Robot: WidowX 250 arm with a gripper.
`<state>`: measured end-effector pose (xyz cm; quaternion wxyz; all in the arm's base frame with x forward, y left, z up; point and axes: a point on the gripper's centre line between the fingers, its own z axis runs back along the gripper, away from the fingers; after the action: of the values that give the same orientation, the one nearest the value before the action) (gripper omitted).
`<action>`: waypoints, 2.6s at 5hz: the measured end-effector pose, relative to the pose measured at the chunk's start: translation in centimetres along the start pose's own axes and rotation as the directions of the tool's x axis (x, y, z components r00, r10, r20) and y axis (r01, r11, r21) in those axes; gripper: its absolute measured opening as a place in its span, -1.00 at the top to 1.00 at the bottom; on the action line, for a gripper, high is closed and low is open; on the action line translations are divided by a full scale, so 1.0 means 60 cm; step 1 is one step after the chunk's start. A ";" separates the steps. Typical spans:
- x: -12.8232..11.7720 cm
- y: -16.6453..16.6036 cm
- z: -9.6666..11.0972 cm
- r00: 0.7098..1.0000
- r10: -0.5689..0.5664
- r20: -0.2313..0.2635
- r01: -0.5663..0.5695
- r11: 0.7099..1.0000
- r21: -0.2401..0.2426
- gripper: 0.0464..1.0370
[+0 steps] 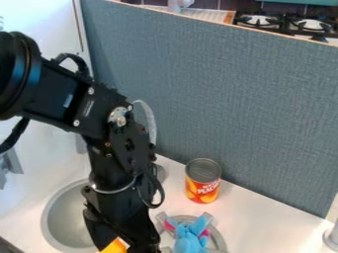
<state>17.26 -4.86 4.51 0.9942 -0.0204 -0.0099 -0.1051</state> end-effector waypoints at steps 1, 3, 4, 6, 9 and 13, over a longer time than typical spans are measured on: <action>-0.001 0.000 -0.003 1.000 0.003 -0.006 -0.003 1.000 0.000 -0.93; 0.048 -0.021 -0.046 0.998 0.051 0.042 -0.051 0.999 0.011 -0.93; 0.069 -0.028 -0.077 0.996 0.075 0.040 -0.076 0.997 0.007 -0.93; 0.094 -0.040 -0.143 0.997 0.083 -0.001 -0.083 0.996 -0.027 -0.93; 0.106 -0.074 -0.189 0.998 0.045 -0.043 -0.046 0.999 -0.014 -0.93; 0.110 -0.075 -0.220 0.996 0.061 -0.058 -0.062 0.998 -0.007 0.30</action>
<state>22.97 -11.18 -8.32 0.9967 -0.0222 0.0199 -0.0752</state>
